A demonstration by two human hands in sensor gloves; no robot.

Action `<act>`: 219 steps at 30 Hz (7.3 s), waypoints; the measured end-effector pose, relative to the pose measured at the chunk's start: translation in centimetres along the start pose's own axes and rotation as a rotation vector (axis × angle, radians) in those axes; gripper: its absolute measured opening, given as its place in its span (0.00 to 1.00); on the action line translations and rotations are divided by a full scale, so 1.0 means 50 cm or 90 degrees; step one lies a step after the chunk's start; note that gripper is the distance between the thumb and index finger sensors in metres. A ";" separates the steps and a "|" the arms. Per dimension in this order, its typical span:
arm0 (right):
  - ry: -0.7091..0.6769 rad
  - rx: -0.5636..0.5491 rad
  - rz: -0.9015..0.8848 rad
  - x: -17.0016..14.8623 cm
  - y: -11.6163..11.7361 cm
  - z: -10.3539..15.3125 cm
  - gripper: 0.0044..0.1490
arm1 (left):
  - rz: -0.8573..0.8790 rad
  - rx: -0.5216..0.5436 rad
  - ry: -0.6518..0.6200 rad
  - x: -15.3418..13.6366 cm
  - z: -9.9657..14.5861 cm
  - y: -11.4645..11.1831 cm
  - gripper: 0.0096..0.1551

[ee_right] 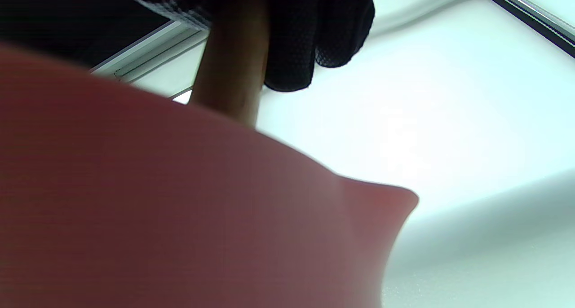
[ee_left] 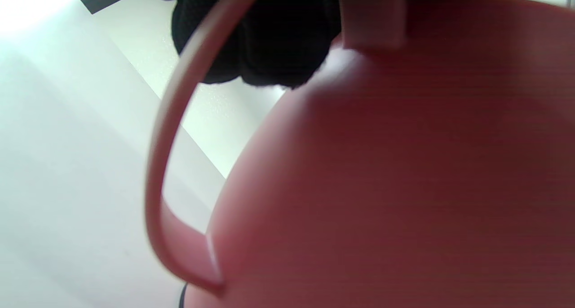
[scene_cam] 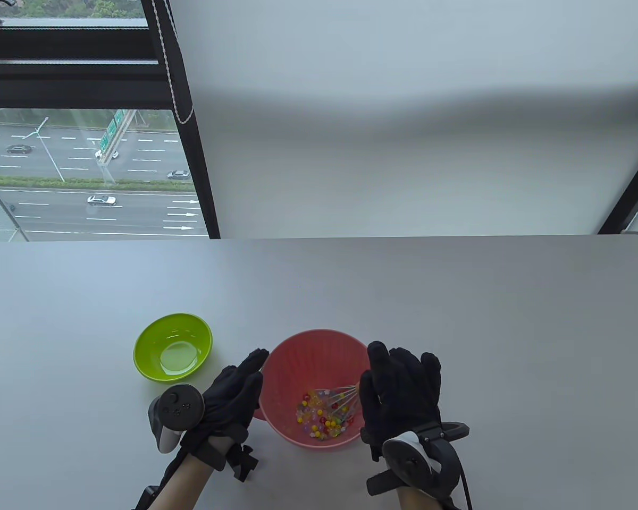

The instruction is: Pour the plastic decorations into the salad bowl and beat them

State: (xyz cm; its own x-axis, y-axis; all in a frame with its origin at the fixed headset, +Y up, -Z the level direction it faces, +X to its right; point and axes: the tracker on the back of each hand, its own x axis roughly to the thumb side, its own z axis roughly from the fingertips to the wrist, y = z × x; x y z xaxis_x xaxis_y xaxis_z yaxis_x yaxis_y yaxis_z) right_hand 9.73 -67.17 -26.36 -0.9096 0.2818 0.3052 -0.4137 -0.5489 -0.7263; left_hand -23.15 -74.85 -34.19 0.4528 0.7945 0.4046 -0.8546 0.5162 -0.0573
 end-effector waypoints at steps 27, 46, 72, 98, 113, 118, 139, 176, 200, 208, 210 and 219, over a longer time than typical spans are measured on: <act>-0.007 0.029 0.008 0.014 0.019 0.003 0.33 | 0.003 -0.002 0.001 -0.001 0.000 -0.001 0.36; -0.015 -0.007 0.023 0.003 0.001 0.000 0.32 | 0.009 -0.003 0.004 -0.001 -0.001 -0.001 0.37; -0.028 0.038 -0.012 0.025 0.024 0.007 0.36 | 0.010 -0.002 0.004 -0.002 -0.001 -0.001 0.36; -0.033 0.001 0.003 0.012 -0.001 0.002 0.35 | 0.012 -0.005 0.006 -0.003 -0.001 -0.001 0.36; -0.029 0.043 -0.034 0.025 0.022 0.010 0.36 | 0.012 -0.004 0.006 -0.003 -0.002 -0.001 0.36; -0.037 0.033 -0.008 0.026 0.023 0.010 0.35 | 0.010 -0.002 0.005 -0.003 -0.002 -0.001 0.36; -0.023 -0.001 0.000 0.005 -0.003 0.001 0.35 | 0.010 -0.010 -0.021 -0.002 -0.001 -0.004 0.45; -0.045 0.018 0.006 0.016 0.003 0.001 0.35 | 0.015 -0.015 -0.026 -0.003 -0.002 -0.007 0.42; -0.011 0.045 -0.036 0.011 0.011 0.001 0.37 | 0.008 -0.009 -0.021 -0.004 -0.002 -0.007 0.41; -0.022 0.048 -0.025 0.018 0.014 0.002 0.37 | 0.008 -0.009 -0.021 -0.004 -0.002 -0.007 0.41; -0.027 0.049 -0.018 0.021 0.017 0.003 0.36 | 0.008 -0.009 -0.021 -0.004 -0.002 -0.007 0.40; -0.043 0.035 0.011 0.023 0.012 0.002 0.34 | 0.006 -0.006 -0.019 -0.004 -0.001 -0.007 0.40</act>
State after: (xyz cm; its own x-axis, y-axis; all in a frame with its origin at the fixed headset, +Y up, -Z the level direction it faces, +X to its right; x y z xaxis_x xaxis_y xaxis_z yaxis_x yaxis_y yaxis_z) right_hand 8.41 -67.27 -26.37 -0.9164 0.2195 0.3346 -0.3975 -0.5963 -0.6975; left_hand -22.94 -75.18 -34.30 0.4372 0.7894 0.4309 -0.8562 0.5120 -0.0694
